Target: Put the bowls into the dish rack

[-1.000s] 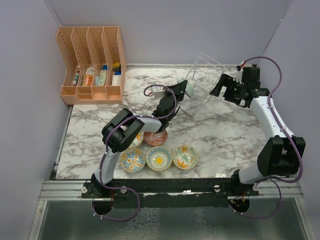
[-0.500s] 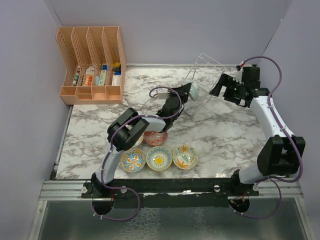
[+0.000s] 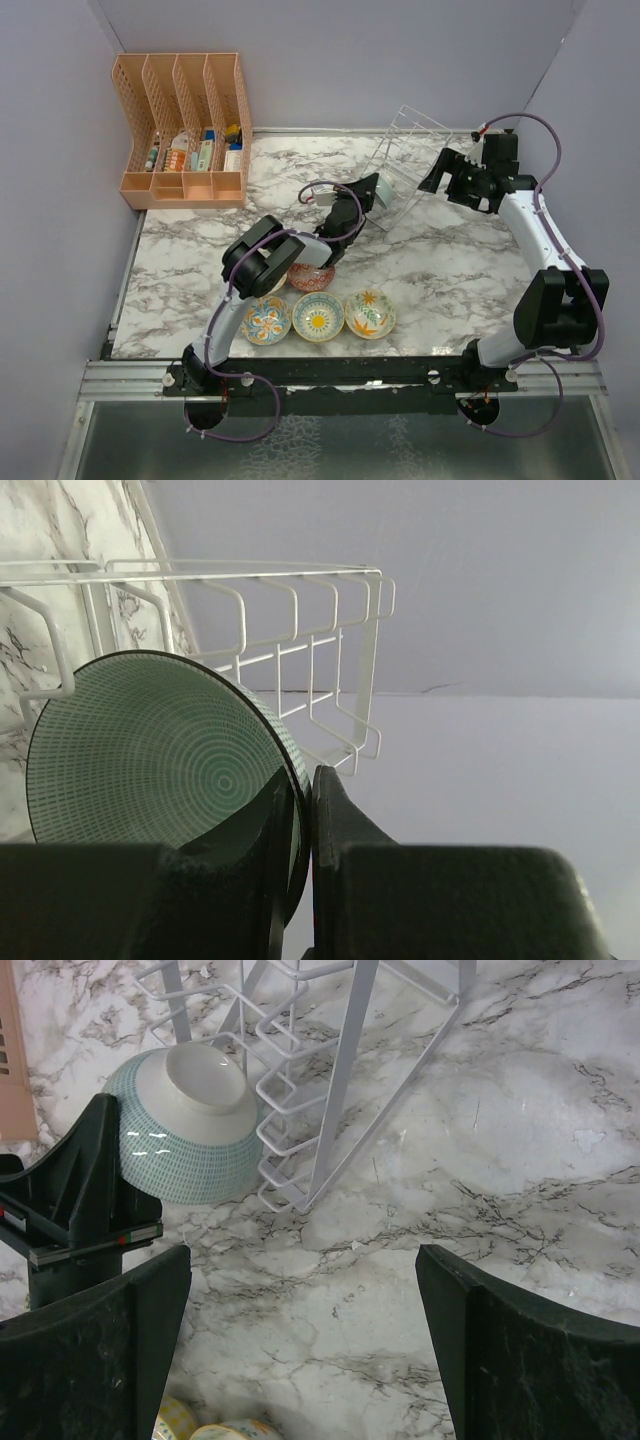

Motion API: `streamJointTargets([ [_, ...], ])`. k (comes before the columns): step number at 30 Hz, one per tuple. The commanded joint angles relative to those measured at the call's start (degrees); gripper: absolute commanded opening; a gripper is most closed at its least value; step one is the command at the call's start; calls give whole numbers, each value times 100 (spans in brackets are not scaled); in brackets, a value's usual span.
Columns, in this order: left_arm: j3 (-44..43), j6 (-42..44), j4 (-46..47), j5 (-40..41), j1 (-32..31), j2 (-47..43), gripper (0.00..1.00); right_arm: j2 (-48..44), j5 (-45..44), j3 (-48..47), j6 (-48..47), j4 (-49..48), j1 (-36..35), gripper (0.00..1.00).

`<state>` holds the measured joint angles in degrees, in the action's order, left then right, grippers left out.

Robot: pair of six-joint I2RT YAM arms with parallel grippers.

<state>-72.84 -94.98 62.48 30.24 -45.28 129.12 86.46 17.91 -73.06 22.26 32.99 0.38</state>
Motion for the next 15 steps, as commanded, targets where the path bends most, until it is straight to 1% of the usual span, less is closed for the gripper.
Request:
streamJointTargets([
  [1,-273,-278,470,170,-7,131,0,81,140,-236,-59,-61,23,93],
  [7,-265,-649,641,197,9,240,0,155,216,-319,-65,-64,27,93],
  [15,-174,-616,1122,232,115,31,0,126,212,-325,-61,-99,23,92],
])
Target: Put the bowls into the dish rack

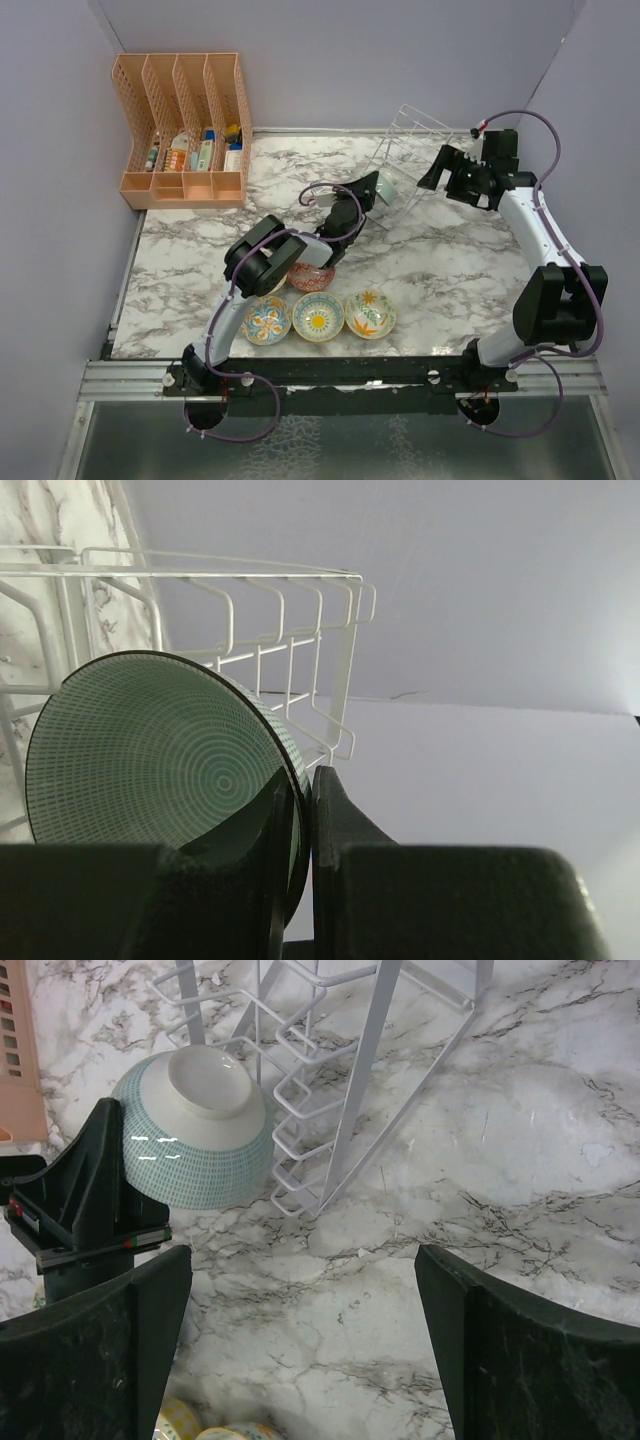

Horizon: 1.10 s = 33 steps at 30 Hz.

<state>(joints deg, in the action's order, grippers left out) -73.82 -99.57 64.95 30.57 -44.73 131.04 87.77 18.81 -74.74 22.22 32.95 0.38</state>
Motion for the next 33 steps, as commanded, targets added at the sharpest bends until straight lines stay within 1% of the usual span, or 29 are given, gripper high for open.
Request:
streamJointTargets([
  [1,-84,-151,945,217,66,-166,0,-17,134,-145,-43,-108,23,93],
  [7,-243,-145,1116,334,76,-69,0,-42,241,-36,-4,-165,20,92],
  [12,-338,-253,1186,591,30,121,0,12,292,3,8,-161,23,91],
  [19,-352,-303,1180,783,19,198,0,197,457,-109,33,-167,15,89],
  [24,-290,-212,996,683,36,172,0,282,396,-201,36,-149,15,88],
  [29,-351,126,873,393,245,339,0,221,404,-148,46,-228,15,87],
  [33,-674,512,778,156,490,473,0,161,411,-121,44,-284,17,88],
])
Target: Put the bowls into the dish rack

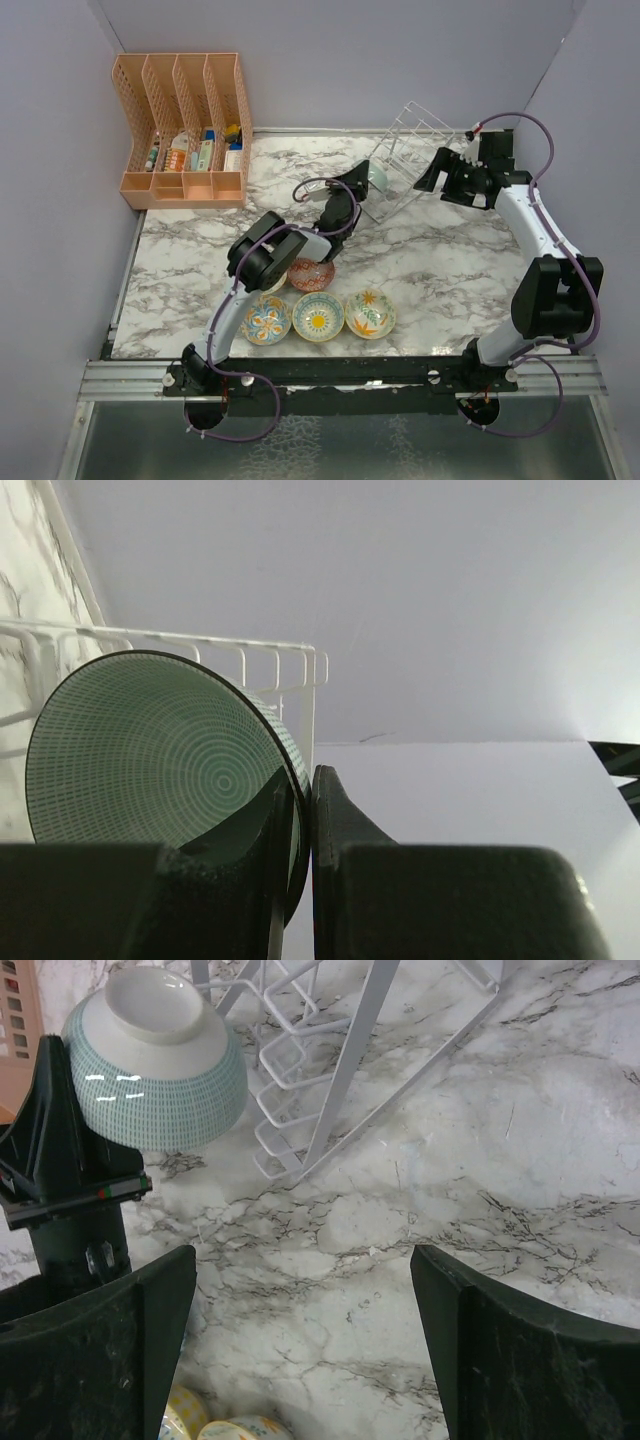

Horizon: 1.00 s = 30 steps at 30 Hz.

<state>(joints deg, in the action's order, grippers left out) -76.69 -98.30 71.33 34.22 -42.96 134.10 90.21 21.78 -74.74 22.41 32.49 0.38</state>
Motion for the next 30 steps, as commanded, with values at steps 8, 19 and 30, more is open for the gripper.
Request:
streamJointTargets([
  [8,-1532,1011,-202,-973,827,634,0,7,214,-231,80,-392,14,88],
  [19,-1863,1382,554,-2870,1109,763,0,-87,178,-261,29,-369,14,88],
  [30,-882,1397,1009,-4082,1406,419,0,-203,20,-176,-93,-307,14,88],
])
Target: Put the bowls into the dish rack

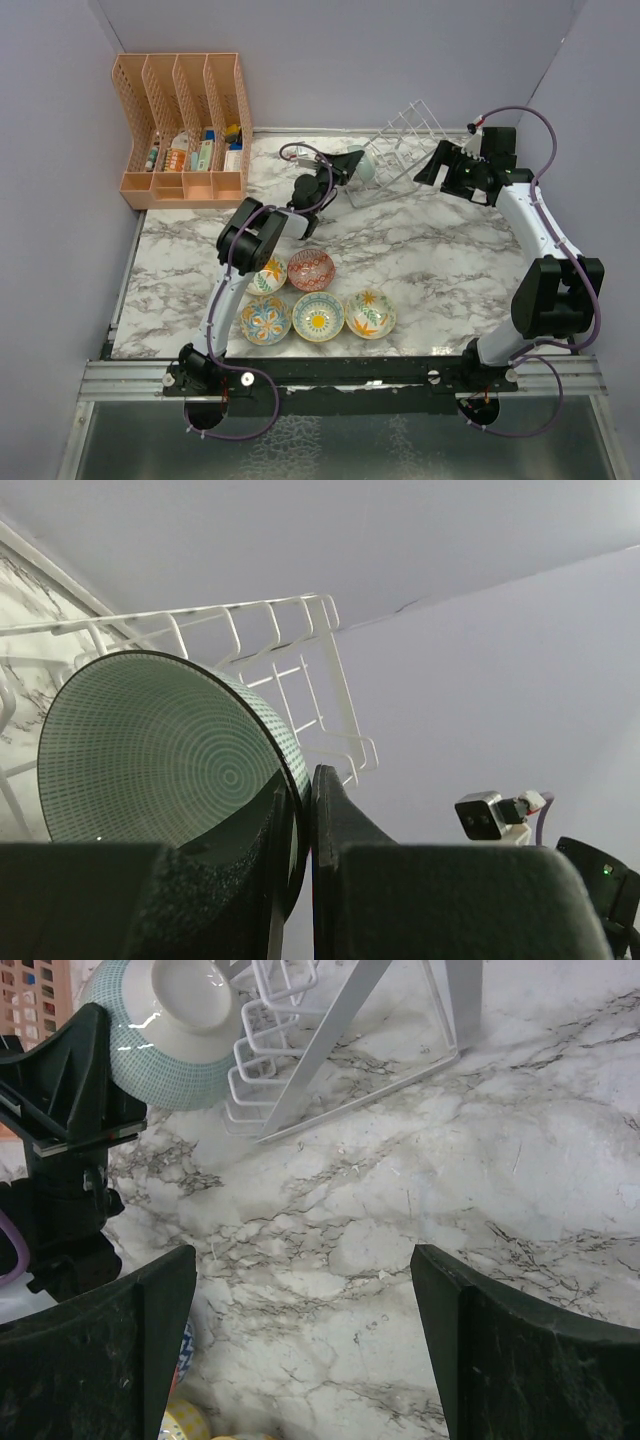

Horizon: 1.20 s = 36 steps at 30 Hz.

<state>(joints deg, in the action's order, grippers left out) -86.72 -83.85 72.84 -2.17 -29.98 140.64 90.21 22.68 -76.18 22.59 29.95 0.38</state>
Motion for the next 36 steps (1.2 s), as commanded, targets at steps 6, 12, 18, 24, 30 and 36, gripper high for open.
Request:
streamJointTargets([
  [6,-382,-346,1170,-641,140,276,0,-158,-70,-114,-123,12,14,88],
  [12,-210,-553,1309,-264,141,294,0,-51,-88,-272,-124,35,15,88],
  [18,309,-1104,1317,219,132,253,0,35,-63,-371,-119,63,15,88],
  [24,585,-1216,520,206,118,-36,0,40,-75,-380,-117,42,15,88],
  [30,564,-1458,341,327,54,50,4,37,-68,-370,-116,29,14,88],
  [36,548,-1554,173,193,62,149,29,84,-13,-405,-108,19,19,88],
])
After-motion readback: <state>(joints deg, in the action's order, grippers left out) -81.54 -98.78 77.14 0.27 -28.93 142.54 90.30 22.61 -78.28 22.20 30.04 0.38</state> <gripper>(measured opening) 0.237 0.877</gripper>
